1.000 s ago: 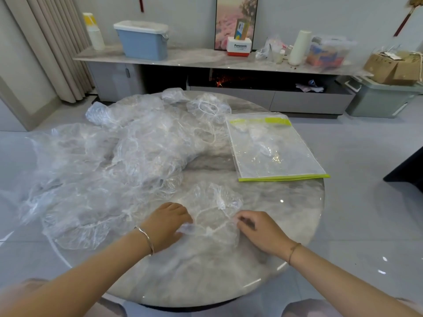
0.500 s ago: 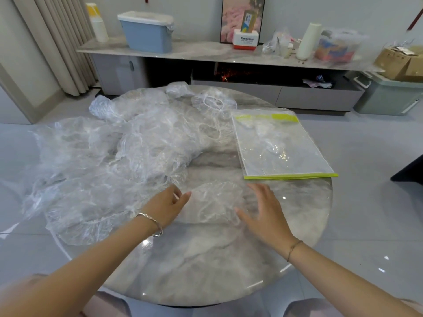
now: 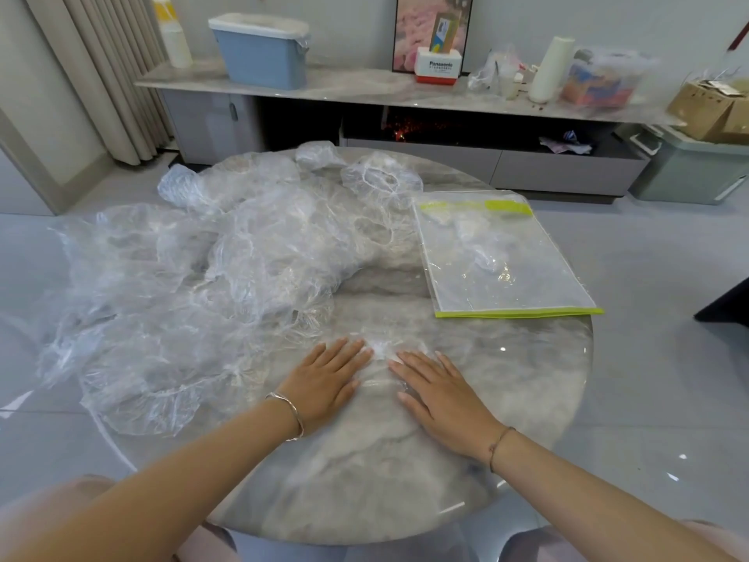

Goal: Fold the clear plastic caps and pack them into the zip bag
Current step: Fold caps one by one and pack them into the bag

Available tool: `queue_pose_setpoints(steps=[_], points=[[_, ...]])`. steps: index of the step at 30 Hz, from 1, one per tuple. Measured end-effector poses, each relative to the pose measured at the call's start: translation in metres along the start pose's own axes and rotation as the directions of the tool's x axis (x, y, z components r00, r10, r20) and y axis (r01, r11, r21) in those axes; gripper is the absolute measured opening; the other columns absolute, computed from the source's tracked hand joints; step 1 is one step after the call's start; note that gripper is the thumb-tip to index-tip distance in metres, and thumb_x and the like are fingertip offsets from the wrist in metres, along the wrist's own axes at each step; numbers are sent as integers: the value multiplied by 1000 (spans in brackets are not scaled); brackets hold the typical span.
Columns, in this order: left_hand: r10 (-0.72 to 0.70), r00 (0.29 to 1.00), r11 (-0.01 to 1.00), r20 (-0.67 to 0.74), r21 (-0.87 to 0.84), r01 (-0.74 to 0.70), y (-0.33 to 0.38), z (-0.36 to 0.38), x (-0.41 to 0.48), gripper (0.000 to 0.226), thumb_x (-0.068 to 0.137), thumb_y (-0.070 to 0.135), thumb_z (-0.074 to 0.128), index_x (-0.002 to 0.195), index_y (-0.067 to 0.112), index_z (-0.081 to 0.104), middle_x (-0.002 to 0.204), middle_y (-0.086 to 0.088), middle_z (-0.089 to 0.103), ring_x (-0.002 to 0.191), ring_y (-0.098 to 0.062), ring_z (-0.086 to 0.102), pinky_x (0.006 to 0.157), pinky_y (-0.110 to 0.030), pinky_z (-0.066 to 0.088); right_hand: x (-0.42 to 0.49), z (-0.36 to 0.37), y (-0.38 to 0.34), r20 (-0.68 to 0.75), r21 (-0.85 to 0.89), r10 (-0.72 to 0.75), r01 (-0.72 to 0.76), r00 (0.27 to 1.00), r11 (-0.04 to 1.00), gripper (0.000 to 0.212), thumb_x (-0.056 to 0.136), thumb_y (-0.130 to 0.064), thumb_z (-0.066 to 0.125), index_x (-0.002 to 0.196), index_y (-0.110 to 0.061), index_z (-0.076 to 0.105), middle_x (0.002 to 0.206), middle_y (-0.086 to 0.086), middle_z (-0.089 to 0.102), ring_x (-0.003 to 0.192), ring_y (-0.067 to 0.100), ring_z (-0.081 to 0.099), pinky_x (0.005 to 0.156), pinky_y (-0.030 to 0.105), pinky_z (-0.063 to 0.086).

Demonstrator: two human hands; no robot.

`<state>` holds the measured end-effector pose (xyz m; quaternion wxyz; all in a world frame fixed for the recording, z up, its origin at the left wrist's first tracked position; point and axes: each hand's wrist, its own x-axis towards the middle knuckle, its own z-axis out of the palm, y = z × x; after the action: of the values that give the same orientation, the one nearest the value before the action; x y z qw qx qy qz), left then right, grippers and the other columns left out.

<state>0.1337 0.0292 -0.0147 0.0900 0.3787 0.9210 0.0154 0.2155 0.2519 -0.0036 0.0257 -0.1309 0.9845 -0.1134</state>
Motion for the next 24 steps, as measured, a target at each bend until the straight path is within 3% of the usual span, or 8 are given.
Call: queue_pose_setpoints(steps=[3, 5, 9, 11, 13, 17, 21, 24], points=[[46, 996, 998, -80, -40, -50, 2, -8, 0, 58, 99, 44, 10, 138, 18, 45, 140, -3, 49, 125, -25, 51, 99, -41, 42, 2, 0, -4, -141, -61, -32, 24, 989, 998, 52, 91, -45, 34, 134, -19, 49, 136, -1, 50, 128, 16, 45, 115, 32, 7], [40, 990, 993, -133, -103, -54, 11, -21, 0, 54, 96, 46, 19, 139, 21, 42, 142, 0, 46, 126, -22, 46, 100, -33, 41, 5, -1, -4, -252, -107, -101, 76, 963, 991, 42, 87, -40, 45, 120, -17, 57, 123, -1, 57, 115, 15, 51, 113, 33, 18], [-173, 983, 950, -54, -271, 153, 23, -45, -4, 33, 100, 31, 34, 128, 26, 50, 115, 3, 64, 101, -17, 60, 82, -26, 46, 6, -1, -4, -228, -210, -282, 236, 932, 949, 34, 90, -38, 44, 112, -21, 64, 126, 0, 57, 117, 15, 49, 109, 40, 24], [-195, 978, 827, 73, -525, 204, 25, -50, -10, 26, 99, 25, 37, 117, 25, 56, 99, 6, 70, 80, -16, 66, 65, -17, 49, 4, -1, 2, -187, -242, -287, 239, 939, 940, 32, 92, -34, 41, 110, -23, 65, 129, 0, 57, 120, 17, 51, 110, 41, 24], [-166, 985, 825, 45, -542, 164, 27, -54, -13, 24, 98, 23, 39, 113, 27, 58, 91, 12, 69, 70, -10, 61, 61, -15, 47, -1, -7, 8, -180, -178, -226, 195, 957, 965, 33, 93, -29, 39, 116, -24, 62, 134, 0, 54, 124, 18, 49, 112, 39, 20], [-41, 953, 945, -299, -321, -61, 25, -45, -10, 35, 96, 31, 35, 122, 26, 58, 110, 8, 62, 101, -13, 56, 85, -28, 47, -16, -19, 10, -126, -13, -247, 247, 961, 969, 41, 93, -47, 41, 125, -26, 56, 139, -5, 47, 129, 10, 38, 114, 28, 12], [186, 969, 967, -161, -147, -210, 20, -23, -4, 63, 90, 42, 7, 143, 25, 37, 149, 3, 36, 140, -20, 27, 114, -34, 12, -25, -11, 7, 44, -70, -289, 291, 956, 954, 67, 84, -70, 41, 134, -26, 49, 142, -6, 46, 130, 10, 38, 113, 30, 24], [159, 987, 984, 6, -88, -158, 19, -13, -4, 58, 93, 45, 1, 147, 36, 19, 156, 12, 12, 145, -12, 1, 113, -29, -9, -23, -7, 4, -34, -170, -295, 285, 955, 943, 48, 85, -49, 43, 123, -25, 60, 131, -8, 57, 117, 8, 53, 98, 25, 44]])
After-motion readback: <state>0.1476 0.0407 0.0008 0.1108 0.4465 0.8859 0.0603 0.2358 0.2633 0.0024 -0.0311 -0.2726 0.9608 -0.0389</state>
